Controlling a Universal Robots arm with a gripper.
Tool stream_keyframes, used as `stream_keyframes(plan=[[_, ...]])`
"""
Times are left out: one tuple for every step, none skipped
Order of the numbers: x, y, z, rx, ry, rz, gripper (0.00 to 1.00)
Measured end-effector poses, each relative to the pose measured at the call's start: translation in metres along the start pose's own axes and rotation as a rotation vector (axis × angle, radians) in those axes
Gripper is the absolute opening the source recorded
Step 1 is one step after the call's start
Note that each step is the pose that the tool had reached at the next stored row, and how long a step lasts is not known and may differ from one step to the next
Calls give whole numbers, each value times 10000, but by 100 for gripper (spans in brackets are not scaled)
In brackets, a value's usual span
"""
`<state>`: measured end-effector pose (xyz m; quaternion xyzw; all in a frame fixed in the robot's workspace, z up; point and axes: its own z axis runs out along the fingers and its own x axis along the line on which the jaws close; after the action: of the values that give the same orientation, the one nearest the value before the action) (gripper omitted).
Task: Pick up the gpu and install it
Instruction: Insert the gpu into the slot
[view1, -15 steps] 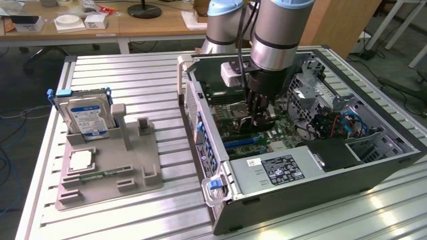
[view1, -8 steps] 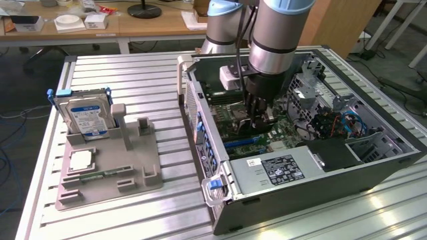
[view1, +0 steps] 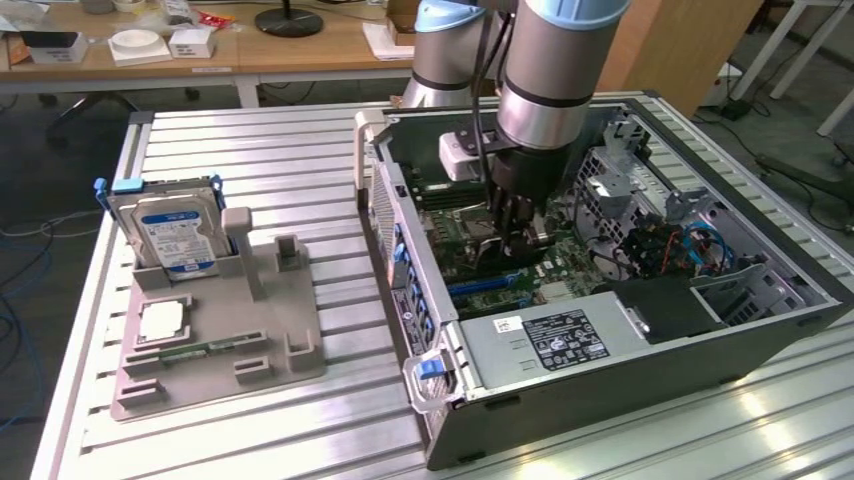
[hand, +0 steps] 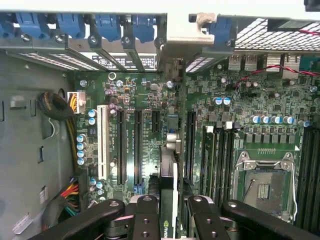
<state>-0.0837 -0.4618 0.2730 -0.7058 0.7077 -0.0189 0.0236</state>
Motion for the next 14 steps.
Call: stream_keyframes(plan=[[-2,-1,-19,15,1,1,26],[-3,-3,-36,32,1,0,26],[-4,-4,-46,52,1,-2,26],[-5,-3,-45,85,-2,-1,26],[-5,-3,-46,133,-1,-1,26],[-5,-3,-45,196,-2,-4,26],[-7,-3,-44,235,-1,-5,26],[-7,1,-38,255,-1,-5,26],[-8,8,-27,269,-1,-6,26],[-9,15,-14,275,0,-6,26],[-10,23,-1,280,0,-6,26],[-11,31,14,285,-1,-7,26],[-12,36,26,289,-1,-6,26],[-12,39,34,291,-1,-6,26]])
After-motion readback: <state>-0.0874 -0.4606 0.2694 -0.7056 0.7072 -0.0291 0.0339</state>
